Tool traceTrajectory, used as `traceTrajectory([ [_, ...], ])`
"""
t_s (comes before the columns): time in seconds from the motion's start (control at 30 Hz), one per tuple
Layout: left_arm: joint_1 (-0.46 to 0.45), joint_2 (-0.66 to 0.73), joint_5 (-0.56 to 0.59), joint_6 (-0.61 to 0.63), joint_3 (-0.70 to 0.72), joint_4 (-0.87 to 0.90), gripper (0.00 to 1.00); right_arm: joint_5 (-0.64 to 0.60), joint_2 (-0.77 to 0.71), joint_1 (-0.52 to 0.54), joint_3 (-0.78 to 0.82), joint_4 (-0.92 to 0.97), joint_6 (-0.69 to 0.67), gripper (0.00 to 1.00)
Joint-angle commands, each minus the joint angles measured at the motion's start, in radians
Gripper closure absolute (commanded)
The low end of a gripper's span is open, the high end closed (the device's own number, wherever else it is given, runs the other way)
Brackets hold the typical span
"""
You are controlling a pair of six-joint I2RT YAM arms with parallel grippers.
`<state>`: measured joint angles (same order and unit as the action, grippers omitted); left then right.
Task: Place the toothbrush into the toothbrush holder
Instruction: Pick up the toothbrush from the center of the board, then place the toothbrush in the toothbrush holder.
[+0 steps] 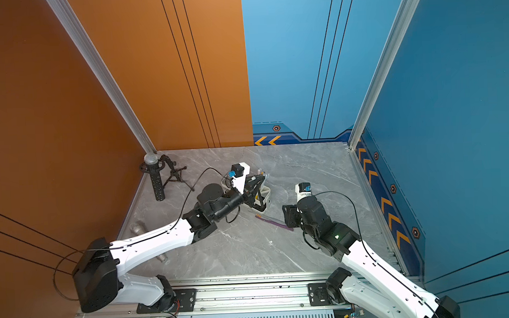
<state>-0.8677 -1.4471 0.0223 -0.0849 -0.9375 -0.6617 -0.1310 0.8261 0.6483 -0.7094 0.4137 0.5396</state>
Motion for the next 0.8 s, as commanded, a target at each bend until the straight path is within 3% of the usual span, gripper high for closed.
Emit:
traceTrajectory([
  [0.0,-0.019,-0.081,0.051,0.174,-0.052,-0.152,1.0,0.025,0.008,-0.007,-0.002,0.027,-0.04,0.5],
  [0.23,-0.031,-0.214,0.056,0.27,-0.128,-0.227,1.0,0.072,0.013,-0.032,-0.014,0.036,-0.075,0.48],
  [0.53,-0.029,-0.269,0.085,0.352,-0.176,-0.227,1.0,0.089,0.025,-0.055,-0.011,0.04,-0.081,0.48],
  [0.77,-0.002,-0.31,0.1,0.328,-0.173,-0.227,1.0,0.113,0.018,-0.077,0.004,0.04,-0.081,0.48],
])
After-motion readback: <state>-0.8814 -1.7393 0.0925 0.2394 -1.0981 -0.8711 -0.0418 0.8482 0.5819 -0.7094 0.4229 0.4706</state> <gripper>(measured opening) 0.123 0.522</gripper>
